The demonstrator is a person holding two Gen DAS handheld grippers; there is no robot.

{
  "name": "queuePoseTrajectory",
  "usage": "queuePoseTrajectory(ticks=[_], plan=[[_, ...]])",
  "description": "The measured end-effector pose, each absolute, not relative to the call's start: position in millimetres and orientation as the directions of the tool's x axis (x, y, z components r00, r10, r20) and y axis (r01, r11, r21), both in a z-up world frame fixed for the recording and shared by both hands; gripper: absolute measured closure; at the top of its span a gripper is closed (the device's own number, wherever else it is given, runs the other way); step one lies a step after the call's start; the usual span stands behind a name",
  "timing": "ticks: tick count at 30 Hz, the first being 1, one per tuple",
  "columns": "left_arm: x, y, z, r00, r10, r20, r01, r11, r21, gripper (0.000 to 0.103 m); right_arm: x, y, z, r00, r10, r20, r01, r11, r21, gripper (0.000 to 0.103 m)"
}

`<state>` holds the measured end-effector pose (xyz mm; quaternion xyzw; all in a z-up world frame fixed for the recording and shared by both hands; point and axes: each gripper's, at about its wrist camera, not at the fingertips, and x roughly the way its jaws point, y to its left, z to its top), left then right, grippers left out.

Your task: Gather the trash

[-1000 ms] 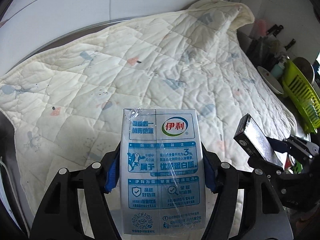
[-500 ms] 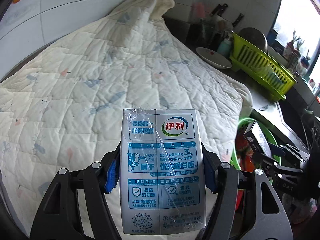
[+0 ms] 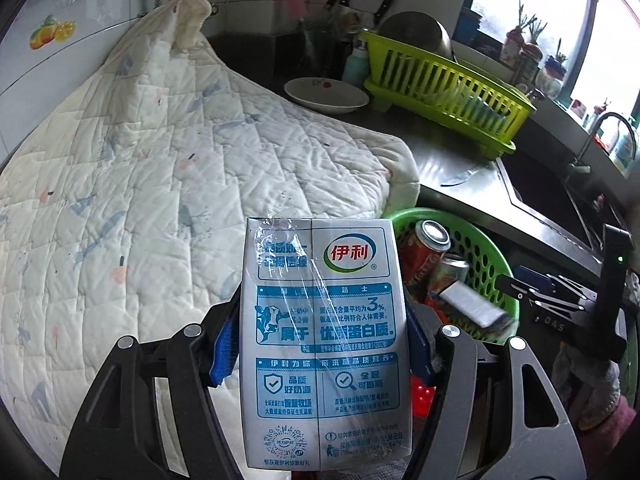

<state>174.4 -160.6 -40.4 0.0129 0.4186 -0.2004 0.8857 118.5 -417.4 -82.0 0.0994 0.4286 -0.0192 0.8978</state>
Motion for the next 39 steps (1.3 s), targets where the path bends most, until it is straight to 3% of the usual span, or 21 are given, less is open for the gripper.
queuePoseTrajectory(ticks=[6, 18, 25, 28, 39], plan=[[177.8, -197.2, -43.1, 0.56, -0.357, -0.748, 0.426, 0.898, -0.111, 0.037, 108.4, -428.4, -84.1, 0.648, 0.048, -0.76, 0.146, 0.972, 0.185, 0.044], [187.2, -253.7, -51.8, 0.543, -0.39, -0.744, 0.513, 0.855, -0.074, 0.036, 74.2, -427.4, -66.0, 0.718, -0.002, -0.696, 0.151, 0.977, 0.153, 0.016], [191.4, -270.5, -59.2, 0.523, -0.413, -0.746, 0.551, 0.831, -0.073, 0.035, 61.6, -430.3, -66.1, 0.732, -0.02, -0.68, 0.175, 0.971, 0.16, 0.011], [190.6, -271.2, -57.8, 0.532, -0.426, -0.732, 0.557, 0.827, -0.076, 0.026, 59.5, -430.1, -68.1, 0.733, -0.023, -0.68, 0.181, 0.97, 0.162, 0.011], [176.1, -250.0, -48.1, 0.56, -0.443, -0.7, 0.548, 0.832, -0.089, 0.015, 57.7, -414.7, -64.3, 0.745, 0.002, -0.667, 0.156, 0.972, 0.177, 0.01]])
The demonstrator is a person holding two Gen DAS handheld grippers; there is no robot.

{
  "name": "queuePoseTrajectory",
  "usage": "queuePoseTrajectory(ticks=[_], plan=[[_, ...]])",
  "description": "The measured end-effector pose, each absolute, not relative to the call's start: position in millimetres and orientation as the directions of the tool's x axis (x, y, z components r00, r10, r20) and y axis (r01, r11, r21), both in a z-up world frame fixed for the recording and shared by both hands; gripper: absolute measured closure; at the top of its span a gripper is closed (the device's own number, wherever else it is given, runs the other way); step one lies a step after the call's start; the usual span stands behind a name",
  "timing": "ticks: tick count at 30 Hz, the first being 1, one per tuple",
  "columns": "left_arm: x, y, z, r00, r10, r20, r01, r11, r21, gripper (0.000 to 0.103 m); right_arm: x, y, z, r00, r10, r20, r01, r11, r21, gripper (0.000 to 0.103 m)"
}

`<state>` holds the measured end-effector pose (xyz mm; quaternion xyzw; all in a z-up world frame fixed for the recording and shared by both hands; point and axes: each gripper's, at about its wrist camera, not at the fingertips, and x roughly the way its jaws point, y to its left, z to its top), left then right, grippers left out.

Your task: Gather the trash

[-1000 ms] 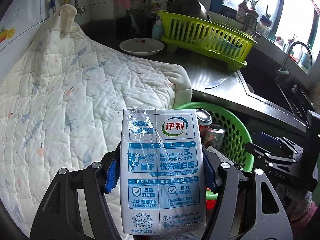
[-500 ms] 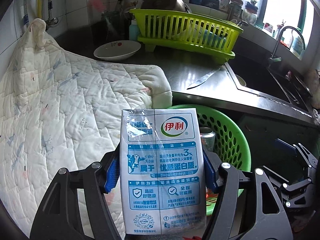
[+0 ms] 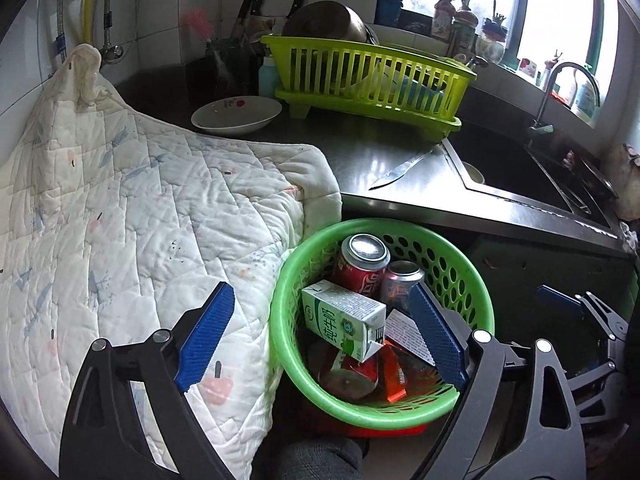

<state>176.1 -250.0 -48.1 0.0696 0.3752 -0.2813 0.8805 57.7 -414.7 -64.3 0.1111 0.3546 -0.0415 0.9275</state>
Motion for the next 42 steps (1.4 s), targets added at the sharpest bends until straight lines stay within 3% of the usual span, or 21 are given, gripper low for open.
queuePoseTrajectory(ticks=[13, 28, 42], plan=[[160.1, -191.6, -22.8, 0.671, -0.38, -0.636, 0.452, 0.89, -0.055, 0.006, 55.0, -381.3, -42.1, 0.762, -0.047, -0.646, 0.143, 0.985, 0.096, 0.008], [120.4, -122.3, 4.2, 0.81, -0.242, -0.533, 0.302, 0.953, 0.026, 0.005, 51.6, -349.8, -19.5, 0.786, -0.062, -0.615, 0.135, 0.988, 0.074, 0.007], [74.4, -92.4, 17.5, 0.864, -0.222, -0.452, 0.267, 0.963, 0.037, 0.005, 30.4, -334.9, -4.9, 0.818, -0.058, -0.572, 0.132, 0.987, 0.087, 0.007]])
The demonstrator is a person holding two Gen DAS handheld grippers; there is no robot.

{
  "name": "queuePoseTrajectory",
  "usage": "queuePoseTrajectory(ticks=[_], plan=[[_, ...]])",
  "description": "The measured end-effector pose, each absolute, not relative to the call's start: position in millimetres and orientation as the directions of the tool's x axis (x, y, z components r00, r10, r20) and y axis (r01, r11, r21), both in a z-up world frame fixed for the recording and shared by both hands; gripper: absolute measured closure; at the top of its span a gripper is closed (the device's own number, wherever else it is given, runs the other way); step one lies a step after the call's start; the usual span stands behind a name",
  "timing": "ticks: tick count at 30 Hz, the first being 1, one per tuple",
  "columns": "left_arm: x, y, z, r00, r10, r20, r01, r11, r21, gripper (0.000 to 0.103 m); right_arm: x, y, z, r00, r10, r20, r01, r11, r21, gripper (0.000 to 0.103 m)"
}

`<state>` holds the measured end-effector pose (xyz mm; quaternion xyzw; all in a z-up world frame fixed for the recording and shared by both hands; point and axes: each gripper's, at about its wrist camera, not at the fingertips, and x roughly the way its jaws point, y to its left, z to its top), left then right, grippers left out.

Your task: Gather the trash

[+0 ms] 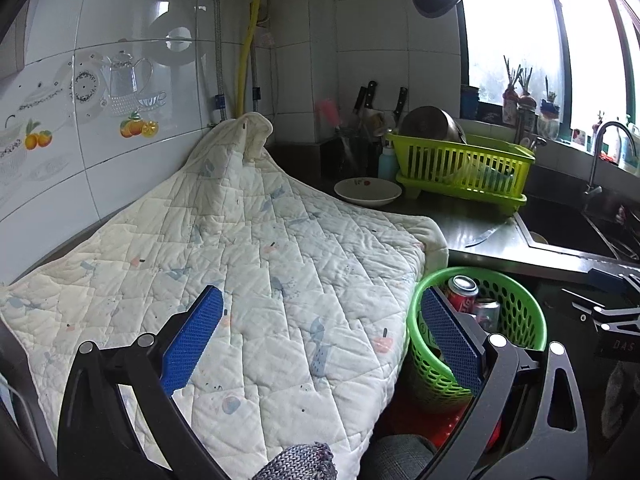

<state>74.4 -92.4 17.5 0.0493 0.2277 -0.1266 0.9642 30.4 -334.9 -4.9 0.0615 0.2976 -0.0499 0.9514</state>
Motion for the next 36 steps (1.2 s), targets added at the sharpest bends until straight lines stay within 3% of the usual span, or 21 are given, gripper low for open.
queuePoseTrajectory(ticks=[36], plan=[[56.5, -91.0, 21.5, 0.878, -0.222, -0.423, 0.27, 0.961, 0.055, 0.005, 18.8, -327.1, 7.6, 0.838, -0.056, -0.542, 0.124, 0.988, 0.09, 0.007]])
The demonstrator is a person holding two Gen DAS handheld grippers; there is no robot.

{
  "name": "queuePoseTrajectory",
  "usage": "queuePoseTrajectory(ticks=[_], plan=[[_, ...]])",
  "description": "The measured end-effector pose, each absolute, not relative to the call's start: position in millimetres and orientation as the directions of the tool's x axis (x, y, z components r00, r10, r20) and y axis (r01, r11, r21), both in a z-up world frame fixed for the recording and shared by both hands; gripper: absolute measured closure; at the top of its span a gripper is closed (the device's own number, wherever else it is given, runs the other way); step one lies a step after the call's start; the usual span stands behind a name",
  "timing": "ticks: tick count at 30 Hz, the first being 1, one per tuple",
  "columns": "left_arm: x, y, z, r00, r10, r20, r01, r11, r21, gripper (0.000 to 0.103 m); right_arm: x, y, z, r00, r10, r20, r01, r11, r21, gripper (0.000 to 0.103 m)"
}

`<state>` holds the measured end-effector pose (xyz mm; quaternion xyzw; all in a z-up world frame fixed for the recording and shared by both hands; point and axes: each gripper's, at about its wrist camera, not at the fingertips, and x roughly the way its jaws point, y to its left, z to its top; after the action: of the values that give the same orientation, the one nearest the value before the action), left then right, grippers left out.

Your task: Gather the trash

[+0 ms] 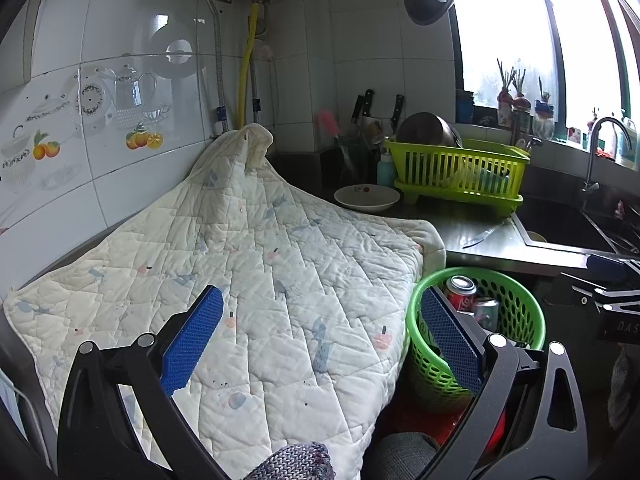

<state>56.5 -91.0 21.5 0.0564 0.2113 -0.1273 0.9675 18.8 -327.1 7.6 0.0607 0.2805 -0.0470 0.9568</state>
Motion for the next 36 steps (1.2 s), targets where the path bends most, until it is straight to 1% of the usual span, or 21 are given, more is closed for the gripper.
queuePoseTrajectory(ticks=[36], plan=[[58.9, -91.3, 13.8, 0.872, -0.212, -0.44, 0.26, 0.964, 0.05, 0.005, 19.1, -327.8, 5.7, 0.84, -0.058, -0.539, 0.126, 0.988, 0.089, 0.007]])
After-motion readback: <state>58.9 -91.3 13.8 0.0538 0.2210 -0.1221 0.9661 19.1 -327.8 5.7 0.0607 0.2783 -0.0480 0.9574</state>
